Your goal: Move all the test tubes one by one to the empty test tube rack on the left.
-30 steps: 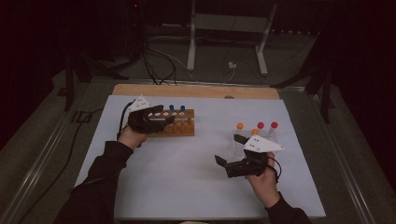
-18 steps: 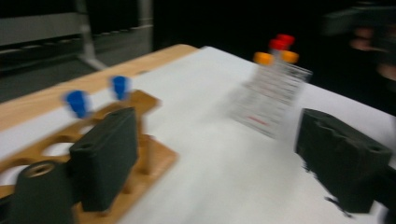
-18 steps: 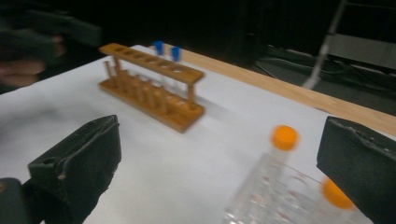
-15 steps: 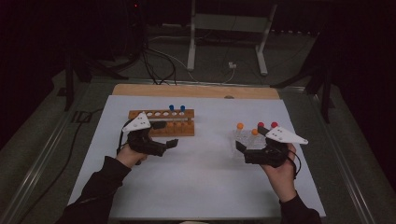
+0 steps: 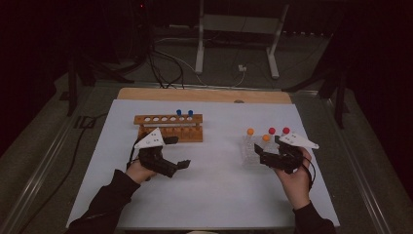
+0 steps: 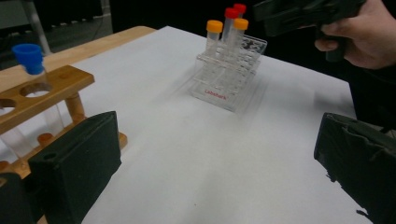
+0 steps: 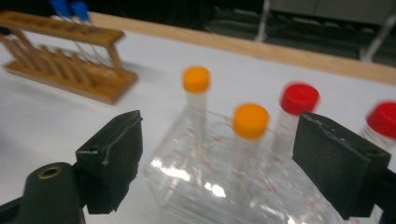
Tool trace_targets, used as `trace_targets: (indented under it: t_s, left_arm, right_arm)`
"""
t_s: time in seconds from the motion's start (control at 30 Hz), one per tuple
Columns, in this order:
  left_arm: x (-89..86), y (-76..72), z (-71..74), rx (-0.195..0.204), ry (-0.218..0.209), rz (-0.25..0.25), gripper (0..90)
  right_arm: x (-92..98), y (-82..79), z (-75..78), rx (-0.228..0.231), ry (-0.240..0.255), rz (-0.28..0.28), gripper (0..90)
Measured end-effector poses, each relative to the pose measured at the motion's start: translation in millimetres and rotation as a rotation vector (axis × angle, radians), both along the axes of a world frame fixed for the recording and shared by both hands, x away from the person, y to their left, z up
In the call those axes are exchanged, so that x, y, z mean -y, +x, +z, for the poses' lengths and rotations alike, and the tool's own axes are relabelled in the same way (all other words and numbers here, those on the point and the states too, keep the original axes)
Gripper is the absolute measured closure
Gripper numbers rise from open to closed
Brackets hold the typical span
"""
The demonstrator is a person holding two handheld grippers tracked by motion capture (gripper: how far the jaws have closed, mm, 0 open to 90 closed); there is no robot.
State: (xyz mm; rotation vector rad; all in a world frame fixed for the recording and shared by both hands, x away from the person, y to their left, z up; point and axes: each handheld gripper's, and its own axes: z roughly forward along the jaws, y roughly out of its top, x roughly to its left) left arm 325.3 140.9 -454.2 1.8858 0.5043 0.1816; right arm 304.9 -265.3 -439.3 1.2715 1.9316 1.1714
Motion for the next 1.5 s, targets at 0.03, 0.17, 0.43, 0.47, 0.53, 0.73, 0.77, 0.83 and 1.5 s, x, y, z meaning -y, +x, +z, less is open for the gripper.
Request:
trace_targets:
  t_s: [0.03, 0.17, 0.43, 0.47, 0.53, 0.73, 0.77, 0.83, 1.5]
  left_arm:
    - [0.2, -0.6, 0.0, 0.006, 0.001, -0.002, 1.5]
    - [1.0, -0.9, -0.4, 0.003, 0.006, -0.008, 1.5]
    - [3.1, -2.4, -5.4, 0.006, 0.036, -0.012, 1.5]
    - [3.0, -2.2, -5.6, 0.005, 0.035, -0.012, 1.5]
    - [3.0, -1.9, -6.0, 0.005, 0.035, -0.012, 1.5]
    - [2.2, -1.7, -6.0, 0.003, 0.029, -0.010, 1.5]
    - [2.0, -1.6, -5.9, 0.003, 0.028, -0.011, 1.5]
    - [1.8, -1.3, -5.9, 0.000, 0.026, -0.010, 1.5]
    - [2.0, -1.1, -5.5, -0.008, 0.022, -0.023, 1.5]
  right_arm:
    - [0.9, 1.1, -1.5, -0.012, -0.004, -0.012, 17.0]
    - [2.9, 5.4, -7.9, -0.055, -0.019, -0.032, 27.9]
    - [4.7, 14.0, -17.2, -0.104, -0.034, -0.038, 49.4]
    - [5.1, 15.3, -18.3, -0.107, -0.030, -0.041, 51.3]
    - [5.3, 17.9, -19.9, -0.114, -0.035, -0.040, 54.9]
    - [5.3, 25.1, -23.8, -0.139, -0.031, -0.039, 62.9]
    - [5.2, 25.8, -24.2, -0.139, -0.031, -0.041, 64.8]
    - [5.3, 26.8, -24.4, -0.139, -0.025, -0.041, 68.2]
    - [9.2, 19.7, -7.9, -0.072, -0.025, -0.045, 74.6]
